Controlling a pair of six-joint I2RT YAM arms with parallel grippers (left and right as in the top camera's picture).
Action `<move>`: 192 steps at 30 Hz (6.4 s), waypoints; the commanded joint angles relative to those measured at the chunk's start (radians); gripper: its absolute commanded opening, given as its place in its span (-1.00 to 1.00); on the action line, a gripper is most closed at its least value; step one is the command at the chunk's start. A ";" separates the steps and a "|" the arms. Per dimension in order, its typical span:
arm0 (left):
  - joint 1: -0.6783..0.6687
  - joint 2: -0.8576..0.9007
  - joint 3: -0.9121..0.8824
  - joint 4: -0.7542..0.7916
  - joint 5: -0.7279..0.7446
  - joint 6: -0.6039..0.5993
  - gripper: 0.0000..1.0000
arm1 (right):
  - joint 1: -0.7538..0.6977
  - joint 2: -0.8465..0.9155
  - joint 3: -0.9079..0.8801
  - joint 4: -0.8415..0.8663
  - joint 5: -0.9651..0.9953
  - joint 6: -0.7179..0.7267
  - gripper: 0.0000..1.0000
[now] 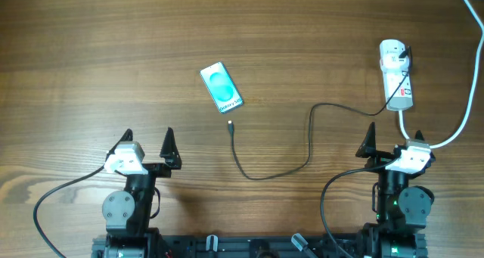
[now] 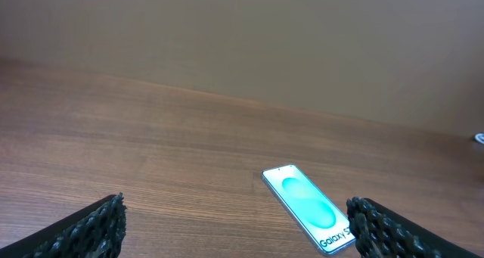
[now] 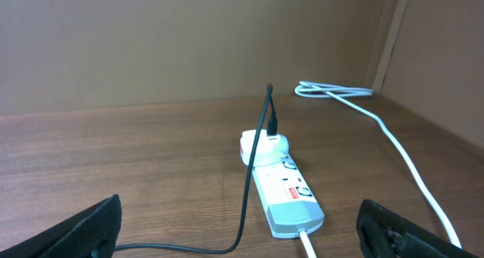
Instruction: Plug charger to phone and switch on socket
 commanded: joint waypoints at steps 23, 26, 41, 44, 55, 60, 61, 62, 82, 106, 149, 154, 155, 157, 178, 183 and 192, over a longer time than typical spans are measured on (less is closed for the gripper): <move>-0.006 0.003 0.000 -0.014 -0.059 0.064 1.00 | 0.077 0.009 -0.002 0.064 -0.191 0.114 1.00; -0.006 0.003 0.000 -0.014 -0.059 0.064 1.00 | 0.077 0.009 -0.002 0.064 -0.191 0.114 1.00; -0.006 0.003 0.000 -0.014 -0.059 0.064 1.00 | 0.077 0.009 -0.002 0.064 -0.191 0.114 1.00; -0.006 0.003 0.000 -0.014 -0.059 0.064 1.00 | 0.077 0.009 -0.002 0.064 -0.191 0.115 1.00; -0.006 0.003 0.000 -0.014 -0.059 0.064 1.00 | 0.077 0.009 -0.002 0.064 -0.191 0.114 1.00; -0.006 0.003 0.000 -0.014 -0.059 0.064 1.00 | 0.077 0.009 -0.002 0.064 -0.191 0.114 1.00; -0.006 0.003 0.000 -0.014 -0.059 0.064 1.00 | 0.077 0.009 -0.002 0.064 -0.191 0.114 1.00; -0.006 0.003 0.000 -0.014 -0.059 0.064 1.00 | 0.077 0.009 -0.002 0.064 -0.191 0.114 1.00; -0.006 0.003 0.000 0.000 0.001 0.048 1.00 | 0.077 0.009 -0.002 0.064 -0.191 0.114 0.99; -0.070 0.659 0.616 -0.152 0.233 -0.141 1.00 | 0.077 0.009 -0.002 0.064 -0.191 0.114 1.00; -0.388 1.485 1.282 -0.547 -0.102 -0.437 0.99 | 0.077 0.009 -0.002 0.064 -0.191 0.114 1.00; -0.388 1.587 1.364 -0.628 -0.105 -0.490 0.99 | 0.077 0.009 -0.002 0.064 -0.191 0.114 0.99; -0.389 1.615 1.392 -0.653 -0.109 -0.490 0.99 | 0.077 0.009 -0.002 0.064 -0.191 0.114 0.99; -0.389 1.674 1.450 -0.708 -0.127 -0.490 0.99 | 0.077 0.009 -0.002 0.064 -0.191 0.114 1.00; -0.389 1.990 1.548 -0.771 -0.161 -0.404 0.99 | 0.077 0.009 -0.002 0.064 -0.191 0.115 1.00; -0.389 2.026 1.548 -0.755 -0.160 -0.404 0.99 | 0.077 0.009 -0.002 0.064 -0.191 0.114 1.00; -0.389 2.068 1.548 -0.714 -0.160 -0.386 0.99 | 0.077 0.009 -0.002 0.064 -0.191 0.115 1.00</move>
